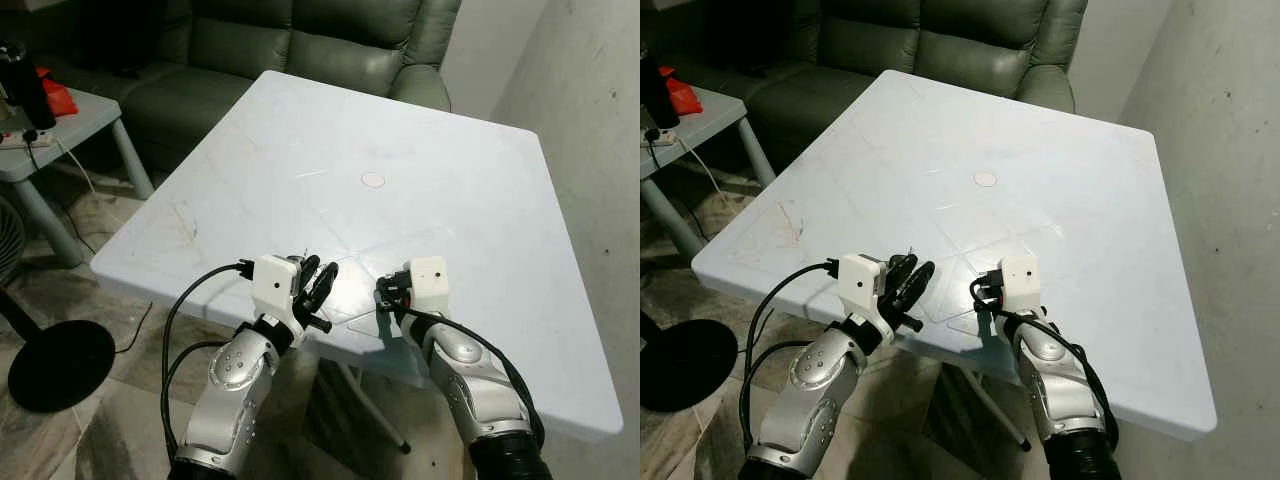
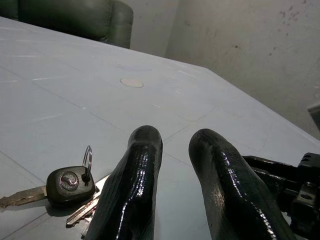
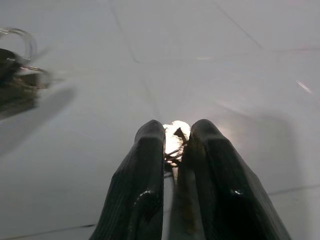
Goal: Hang keys on a hook
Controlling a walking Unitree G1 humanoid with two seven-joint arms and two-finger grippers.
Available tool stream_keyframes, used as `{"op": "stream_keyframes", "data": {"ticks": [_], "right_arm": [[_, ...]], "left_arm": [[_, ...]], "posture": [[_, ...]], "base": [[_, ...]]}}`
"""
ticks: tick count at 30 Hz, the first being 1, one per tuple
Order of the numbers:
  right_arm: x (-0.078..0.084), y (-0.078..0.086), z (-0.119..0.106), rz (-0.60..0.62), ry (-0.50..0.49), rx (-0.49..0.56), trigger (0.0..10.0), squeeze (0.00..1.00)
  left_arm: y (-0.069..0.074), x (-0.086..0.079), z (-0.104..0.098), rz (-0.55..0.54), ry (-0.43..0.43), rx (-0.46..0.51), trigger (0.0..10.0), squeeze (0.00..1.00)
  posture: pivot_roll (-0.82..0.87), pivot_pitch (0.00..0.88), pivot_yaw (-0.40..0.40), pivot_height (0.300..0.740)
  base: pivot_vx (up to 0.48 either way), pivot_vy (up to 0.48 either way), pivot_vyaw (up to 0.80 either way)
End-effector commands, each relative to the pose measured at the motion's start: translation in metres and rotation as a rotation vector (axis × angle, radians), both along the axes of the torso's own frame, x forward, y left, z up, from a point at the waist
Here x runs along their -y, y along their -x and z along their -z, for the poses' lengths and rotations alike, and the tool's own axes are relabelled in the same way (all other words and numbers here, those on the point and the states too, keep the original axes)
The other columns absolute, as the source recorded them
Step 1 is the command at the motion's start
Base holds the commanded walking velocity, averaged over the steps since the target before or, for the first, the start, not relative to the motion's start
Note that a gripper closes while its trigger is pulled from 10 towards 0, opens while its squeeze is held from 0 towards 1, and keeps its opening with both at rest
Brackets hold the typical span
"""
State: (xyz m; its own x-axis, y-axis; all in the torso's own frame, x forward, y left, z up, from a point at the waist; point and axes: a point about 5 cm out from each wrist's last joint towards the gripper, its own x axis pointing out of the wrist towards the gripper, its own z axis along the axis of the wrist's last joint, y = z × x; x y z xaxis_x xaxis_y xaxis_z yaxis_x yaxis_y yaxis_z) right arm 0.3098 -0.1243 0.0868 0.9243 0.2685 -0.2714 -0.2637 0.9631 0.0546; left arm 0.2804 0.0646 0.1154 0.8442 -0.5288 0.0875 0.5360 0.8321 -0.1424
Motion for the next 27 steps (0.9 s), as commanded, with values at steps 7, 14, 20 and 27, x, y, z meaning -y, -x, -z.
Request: {"op": "stream_keyframes", "data": {"ticks": [7,14,20,27], "right_arm": [[0.0061,0.0019,-0.0025,-0.021,-0.083,0.015,10.0,1.0],[0.0031,0.0033,-0.0001,-0.049,-0.036,0.005,10.0,0.0],[0.002,0.0036,0.0027,-0.047,0.008,-0.001,10.0,0.0],[0.0017,0.0053,0.0054,-0.018,0.067,-0.008,10.0,0.0]], "left_arm": [[0.0002,0.0013,-0.0045,-0.002,0.007,0.014,10.0,0.0],[-0.0003,0.0013,-0.0049,-0.002,0.007,0.015,10.0,0.0],[0.0,0.0015,-0.005,-0.002,0.007,0.016,10.0,0.0],[0.0001,0.0014,-0.0052,-0.003,0.007,0.015,10.0,0.0]], "posture": [[-0.03,0.074,-0.118,0.74],[-0.03,0.073,-0.12,0.74],[-0.03,0.073,-0.118,0.74],[-0.03,0.079,-0.119,0.74]], "base": [[0.0,0.0,0.0],[0.0,0.0,0.0],[0.0,0.0,0.0],[0.0,0.0,0.0]]}}
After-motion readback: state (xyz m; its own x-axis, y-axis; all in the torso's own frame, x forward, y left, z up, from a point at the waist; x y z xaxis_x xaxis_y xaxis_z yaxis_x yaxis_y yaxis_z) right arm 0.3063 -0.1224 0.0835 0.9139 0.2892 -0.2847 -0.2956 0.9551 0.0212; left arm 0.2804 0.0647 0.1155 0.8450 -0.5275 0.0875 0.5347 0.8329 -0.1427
